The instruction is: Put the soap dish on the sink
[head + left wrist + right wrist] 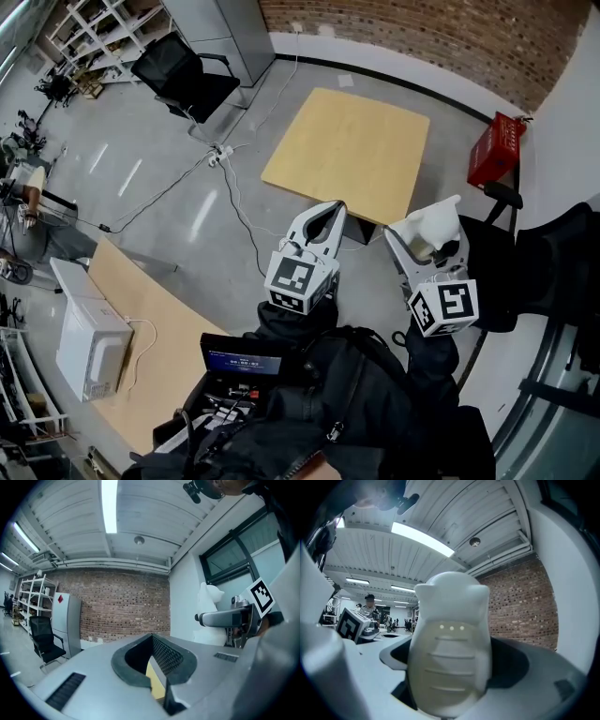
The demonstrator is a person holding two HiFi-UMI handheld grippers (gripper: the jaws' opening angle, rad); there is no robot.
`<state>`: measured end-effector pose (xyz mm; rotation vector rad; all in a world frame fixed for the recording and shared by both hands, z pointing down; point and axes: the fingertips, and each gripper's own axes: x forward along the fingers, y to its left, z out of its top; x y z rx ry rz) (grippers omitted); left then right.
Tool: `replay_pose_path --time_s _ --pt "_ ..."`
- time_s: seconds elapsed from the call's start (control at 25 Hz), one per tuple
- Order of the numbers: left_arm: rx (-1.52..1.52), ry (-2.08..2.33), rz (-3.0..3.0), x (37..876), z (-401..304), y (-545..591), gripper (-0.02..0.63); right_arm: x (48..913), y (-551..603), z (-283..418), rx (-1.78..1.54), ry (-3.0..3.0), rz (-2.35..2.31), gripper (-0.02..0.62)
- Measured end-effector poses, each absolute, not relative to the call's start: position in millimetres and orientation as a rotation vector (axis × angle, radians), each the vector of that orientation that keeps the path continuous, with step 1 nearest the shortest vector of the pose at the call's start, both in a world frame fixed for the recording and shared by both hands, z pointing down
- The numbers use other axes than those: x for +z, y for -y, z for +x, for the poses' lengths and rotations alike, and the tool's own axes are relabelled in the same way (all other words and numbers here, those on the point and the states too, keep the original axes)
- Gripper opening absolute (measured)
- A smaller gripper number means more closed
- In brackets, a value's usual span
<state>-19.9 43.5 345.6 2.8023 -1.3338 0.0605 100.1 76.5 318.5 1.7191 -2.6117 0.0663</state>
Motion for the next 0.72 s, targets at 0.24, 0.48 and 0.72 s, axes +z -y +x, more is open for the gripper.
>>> replay_pose_path --time_s 0.24,0.48,0.72 --pt "0.042 1.299 2.814 340.2 -19.2 17.1 0.003 314.6 -17.7 99.9 0.067 2.584 1.739 0.491" --pt "0.048 1.268 2.808 343.4 -28.4 83.7 0.003 319.9 45.8 90.9 0.105 2.556 1.756 0.491" --pt "0.054 1.214 2.803 353.3 -33.5 137.9 0.003 327.9 95.8 85.7 0.120 2.506 1.805 0.491"
